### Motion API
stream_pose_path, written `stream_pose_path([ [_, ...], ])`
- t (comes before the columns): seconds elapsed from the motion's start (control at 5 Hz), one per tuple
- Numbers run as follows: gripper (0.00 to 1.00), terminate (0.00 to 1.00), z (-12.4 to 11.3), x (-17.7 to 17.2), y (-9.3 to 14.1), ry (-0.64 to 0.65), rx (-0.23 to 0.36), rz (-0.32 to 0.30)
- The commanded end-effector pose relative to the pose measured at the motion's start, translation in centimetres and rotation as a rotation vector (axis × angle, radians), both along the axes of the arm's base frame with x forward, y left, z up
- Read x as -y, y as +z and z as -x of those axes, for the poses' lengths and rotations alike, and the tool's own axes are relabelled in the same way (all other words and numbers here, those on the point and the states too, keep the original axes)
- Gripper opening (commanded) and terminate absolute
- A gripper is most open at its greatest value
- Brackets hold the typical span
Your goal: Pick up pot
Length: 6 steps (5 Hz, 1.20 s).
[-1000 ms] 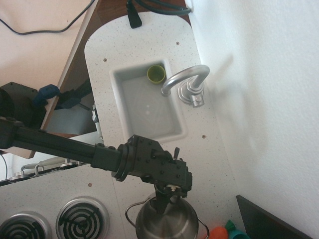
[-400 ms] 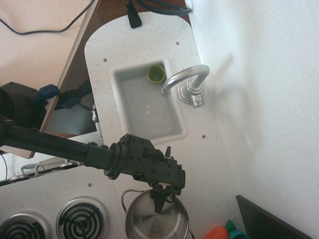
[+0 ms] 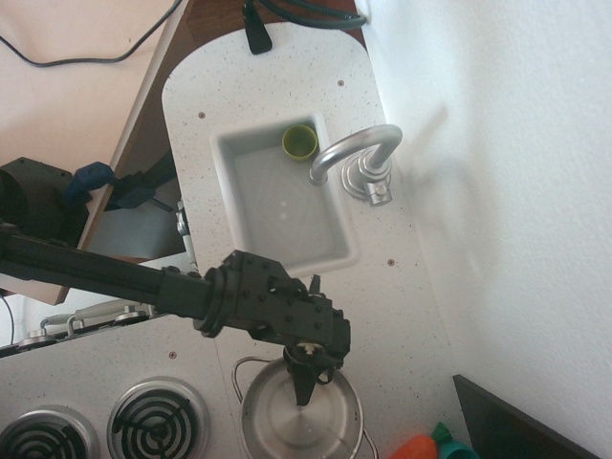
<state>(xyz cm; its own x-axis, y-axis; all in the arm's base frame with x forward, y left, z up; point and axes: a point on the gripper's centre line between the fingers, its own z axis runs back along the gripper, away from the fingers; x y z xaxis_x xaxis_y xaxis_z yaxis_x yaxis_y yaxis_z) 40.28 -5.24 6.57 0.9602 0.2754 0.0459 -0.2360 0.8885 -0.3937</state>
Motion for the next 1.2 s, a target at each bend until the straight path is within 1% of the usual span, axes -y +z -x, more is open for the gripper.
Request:
stream_pose_path([
  [0.0, 0.0, 0.0, -0.4, -1.8, 5.6, 0.067, 0.262, 0.146],
  [0.2, 0.0, 0.0, 0.4, -3.8, 10.2, 0.123, 0.459, 0.246],
  [0.4, 0.0, 0.0, 0.5, -5.7, 14.8, 0.163, 0.635, 0.244],
  [0.6, 0.0, 0.0, 0.8, -6.1, 16.7, 0.176, 0.68, 0.24],
  [0.8, 0.0, 0.0, 0.8, -5.6, 15.8, 0.167, 0.632, 0.219],
  [1.0, 0.0, 0.0, 0.9, -5.6, 16.4, 0.167, 0.647, 0.217],
])
